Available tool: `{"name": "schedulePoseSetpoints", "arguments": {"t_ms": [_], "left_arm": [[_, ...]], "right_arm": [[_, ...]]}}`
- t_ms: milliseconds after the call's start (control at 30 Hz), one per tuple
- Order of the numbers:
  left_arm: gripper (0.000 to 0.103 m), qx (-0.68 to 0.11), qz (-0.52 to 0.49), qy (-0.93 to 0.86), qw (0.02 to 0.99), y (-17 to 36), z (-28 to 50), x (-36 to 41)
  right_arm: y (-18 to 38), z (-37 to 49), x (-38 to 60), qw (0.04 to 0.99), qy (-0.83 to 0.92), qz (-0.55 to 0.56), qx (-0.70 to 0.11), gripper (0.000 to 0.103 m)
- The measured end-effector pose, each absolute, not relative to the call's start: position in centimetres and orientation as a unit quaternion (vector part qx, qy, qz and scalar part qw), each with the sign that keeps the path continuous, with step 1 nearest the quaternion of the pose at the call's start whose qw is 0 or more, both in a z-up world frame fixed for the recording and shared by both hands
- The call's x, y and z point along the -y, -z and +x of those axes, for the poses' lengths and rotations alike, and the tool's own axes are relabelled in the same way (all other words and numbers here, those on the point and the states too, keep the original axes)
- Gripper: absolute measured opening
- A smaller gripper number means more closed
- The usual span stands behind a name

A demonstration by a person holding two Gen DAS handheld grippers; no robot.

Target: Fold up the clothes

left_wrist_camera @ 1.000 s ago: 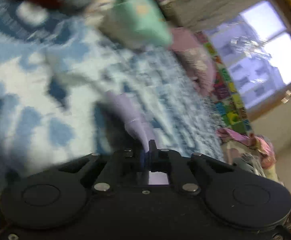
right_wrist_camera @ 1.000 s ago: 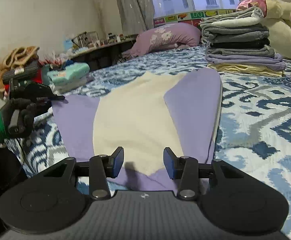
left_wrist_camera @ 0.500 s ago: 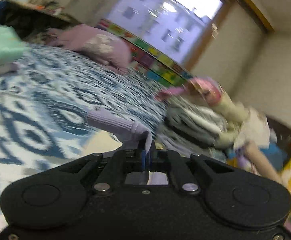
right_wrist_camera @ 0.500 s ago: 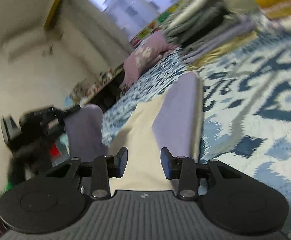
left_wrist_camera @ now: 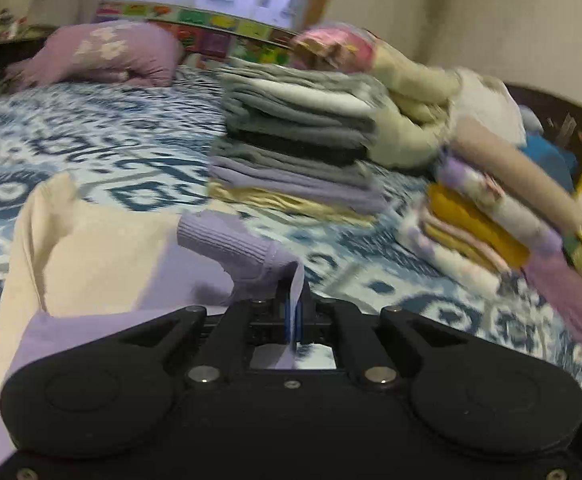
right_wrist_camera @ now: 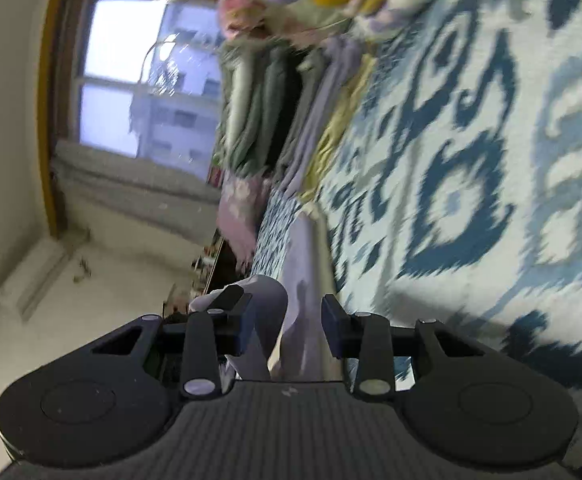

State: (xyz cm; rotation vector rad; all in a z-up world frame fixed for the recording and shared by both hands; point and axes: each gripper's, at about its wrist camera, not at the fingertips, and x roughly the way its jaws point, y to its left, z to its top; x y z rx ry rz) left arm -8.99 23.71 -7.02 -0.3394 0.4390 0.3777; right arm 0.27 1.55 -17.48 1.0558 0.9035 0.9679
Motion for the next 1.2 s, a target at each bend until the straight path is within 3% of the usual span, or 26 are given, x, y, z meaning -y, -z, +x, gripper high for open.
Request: {"name": "schedulePoseSetpoints", "arguments": {"t_ms": [167,200,233,300,500,767,900,1133,1200], "left_arm": [[0.004,-0.281,-0.090,-0.147,0.944,9.0,-6.4,-20.7],[0.016,-0.291,-0.085,-0.136,0.943,9.3,-6.3,-20.5],[0.035,-0.298,-0.084,-0.125,0.943,9.5,-6.3,-20.4],[0.044,-0.278,-0.096,-0.116,0.949,8.7,-8.0,-20.5],[0.044,-0.204,-0.166,-0.173,0.949,5.5,-17.5,-25.2],[0.044,-0.205,-0.210,-0.266,0.918,7.9,-28.9,-30.6],[0.044,-0.205,-0.207,-0.271,0.917,8.3,-30.9,-30.8],[0.039,-0.211,-0.220,-0.264,0.915,9.5,-31.2,-31.9],[0.036,-0.209,-0.216,-0.252,0.920,9.4,-31.1,-31.8]], "right_arm": [[18.1,1.3,-1.3,0.660,-0.408,0.484,-0.403,0.042],[18.2,1.4,-1.3,0.662,-0.406,0.483,-0.405,0.045],[18.3,1.5,-1.6,0.665,-0.405,0.478,-0.407,0.046],[18.4,1.8,-2.0,0.671,-0.403,0.467,-0.412,0.046],[17.9,1.7,-3.8,0.704,-0.413,0.405,-0.413,0.047],[16.9,1.1,-6.1,0.721,-0.430,0.335,-0.429,0.051],[16.1,-0.2,-7.0,0.725,-0.439,0.283,-0.449,0.051],[16.8,0.6,-7.5,0.727,-0.418,0.334,-0.430,0.049],[16.8,0.4,-7.9,0.741,-0.414,0.325,-0.416,0.042]]}}
